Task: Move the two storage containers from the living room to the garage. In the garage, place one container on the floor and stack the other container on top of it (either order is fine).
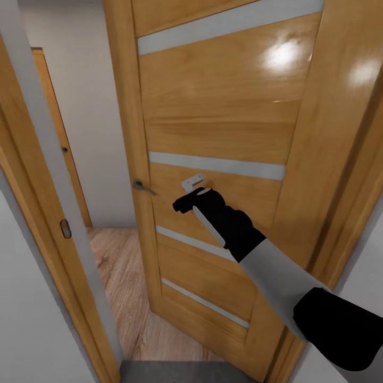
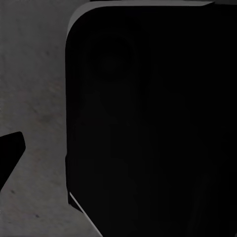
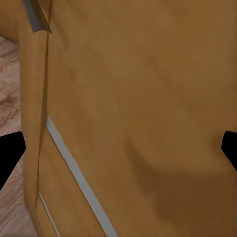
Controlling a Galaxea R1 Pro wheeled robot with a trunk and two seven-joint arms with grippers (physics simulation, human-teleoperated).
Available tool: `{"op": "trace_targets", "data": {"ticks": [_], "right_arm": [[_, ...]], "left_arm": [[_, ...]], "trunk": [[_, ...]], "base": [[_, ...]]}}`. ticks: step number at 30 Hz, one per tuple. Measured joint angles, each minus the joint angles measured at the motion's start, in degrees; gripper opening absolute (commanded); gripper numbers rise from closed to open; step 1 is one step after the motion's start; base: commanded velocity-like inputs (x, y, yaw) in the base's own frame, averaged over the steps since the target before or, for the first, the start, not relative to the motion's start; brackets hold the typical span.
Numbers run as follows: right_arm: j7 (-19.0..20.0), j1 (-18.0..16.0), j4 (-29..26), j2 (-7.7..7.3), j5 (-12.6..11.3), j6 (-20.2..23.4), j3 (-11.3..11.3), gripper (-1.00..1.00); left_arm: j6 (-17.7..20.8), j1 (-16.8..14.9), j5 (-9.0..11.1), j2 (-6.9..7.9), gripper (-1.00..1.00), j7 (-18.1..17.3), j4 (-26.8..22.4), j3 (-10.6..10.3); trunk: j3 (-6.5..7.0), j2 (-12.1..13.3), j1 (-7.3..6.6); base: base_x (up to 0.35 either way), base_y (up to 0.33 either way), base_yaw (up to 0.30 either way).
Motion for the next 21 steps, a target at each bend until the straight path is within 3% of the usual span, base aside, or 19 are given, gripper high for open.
{"op": "trace_targets", "data": {"ticks": [5,7,17,21], "right_arm": [[0.0,0.0,0.1,0.00,0.0,0.0,0.0,1.00],[0.2,0.0,0.1,0.00,-2.0,-0.2,0.1,1.00],[-0.2,0.0,3.1,0.00,-0.8,-0.7,0.3,1.00],[-0.6,0.0,3.7,0.00,-1.4,-0.8,0.4,1.00]], "left_arm": [[0.1,0.0,0.0,0.00,1.00,0.0,0.0,0.0],[0.1,0.0,0.0,0.00,1.00,0.0,0.0,0.0],[0.1,0.0,0.0,0.00,1.00,0.0,0.0,0.0],[0.1,0.0,0.0,0.00,1.00,0.0,0.0,0.0]], "trunk": [[0.00,0.0,-0.02],[0.00,0.0,-0.03],[0.00,0.0,-0.03],[0.00,0.0,-0.03]], "base": [[0.266,0.000,0.000],[0.316,0.000,0.000],[0.320,0.000,0.000],[0.321,0.000,0.000]]}}
